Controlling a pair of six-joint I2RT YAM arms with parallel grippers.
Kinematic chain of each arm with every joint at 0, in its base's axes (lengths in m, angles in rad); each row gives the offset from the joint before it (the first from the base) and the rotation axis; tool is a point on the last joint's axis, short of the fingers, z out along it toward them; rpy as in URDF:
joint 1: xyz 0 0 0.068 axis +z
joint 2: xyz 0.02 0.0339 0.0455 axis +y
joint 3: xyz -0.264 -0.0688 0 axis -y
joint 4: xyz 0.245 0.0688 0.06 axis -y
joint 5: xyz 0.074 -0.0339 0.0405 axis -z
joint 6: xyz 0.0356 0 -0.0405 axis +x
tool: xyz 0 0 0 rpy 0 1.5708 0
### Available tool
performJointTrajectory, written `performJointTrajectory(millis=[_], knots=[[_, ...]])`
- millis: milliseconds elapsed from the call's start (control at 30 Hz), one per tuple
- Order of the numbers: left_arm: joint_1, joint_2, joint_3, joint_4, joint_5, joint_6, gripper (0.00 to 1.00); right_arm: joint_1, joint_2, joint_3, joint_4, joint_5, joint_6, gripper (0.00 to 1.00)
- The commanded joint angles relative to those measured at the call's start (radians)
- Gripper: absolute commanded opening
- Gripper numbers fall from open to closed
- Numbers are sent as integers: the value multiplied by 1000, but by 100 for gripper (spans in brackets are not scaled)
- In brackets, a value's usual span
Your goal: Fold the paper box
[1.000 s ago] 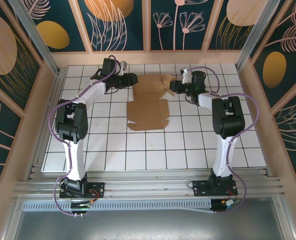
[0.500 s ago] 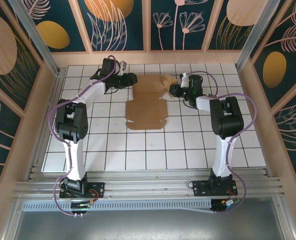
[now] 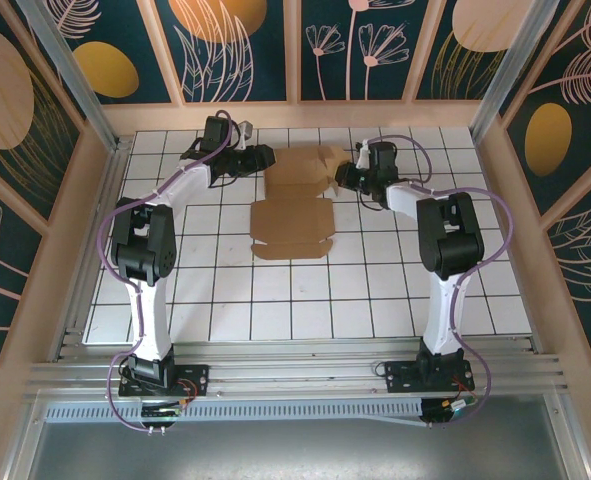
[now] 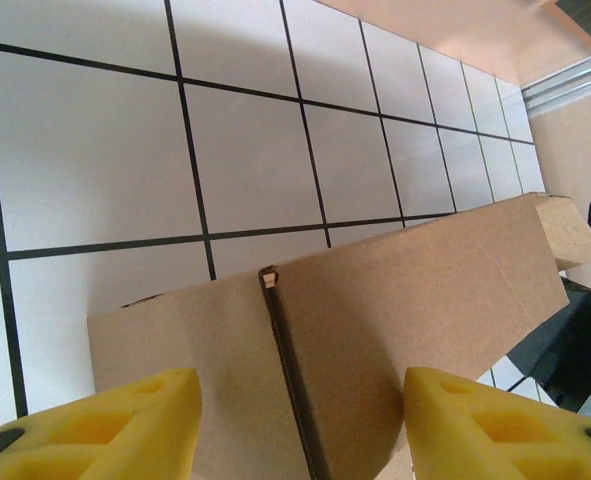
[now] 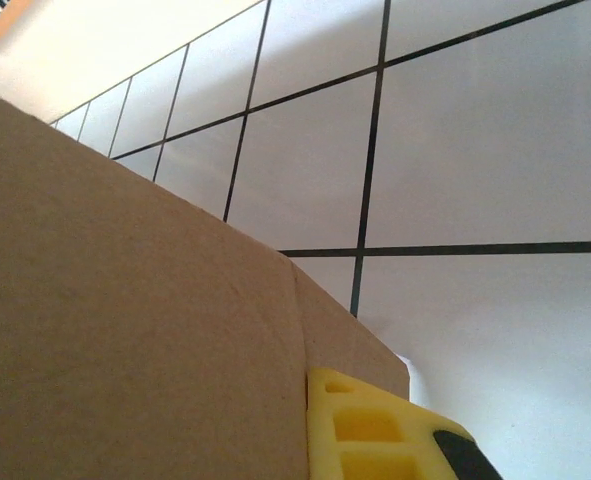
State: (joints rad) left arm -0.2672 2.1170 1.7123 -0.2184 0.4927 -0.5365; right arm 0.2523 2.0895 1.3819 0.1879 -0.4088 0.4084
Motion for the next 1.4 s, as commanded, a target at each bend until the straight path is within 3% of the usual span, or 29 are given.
performJointTrajectory(millis=[0, 433, 800, 1167, 1367], knots=[[0, 42, -20, -49, 7, -16, 55, 42, -62, 59, -113, 68, 87, 7], [-7, 34, -43, -20, 19, -57, 53, 144, -75, 73, -258, 240, 255, 10], [-23, 15, -75, 14, 24, -106, 51, 215, -127, -13, -158, 277, 373, 12], [-38, -20, -114, 26, -19, -112, 51, 334, -135, -264, 113, 547, 141, 14], [-38, -44, -135, 24, -59, -74, 51, 347, -150, -290, 143, 530, 68, 22]])
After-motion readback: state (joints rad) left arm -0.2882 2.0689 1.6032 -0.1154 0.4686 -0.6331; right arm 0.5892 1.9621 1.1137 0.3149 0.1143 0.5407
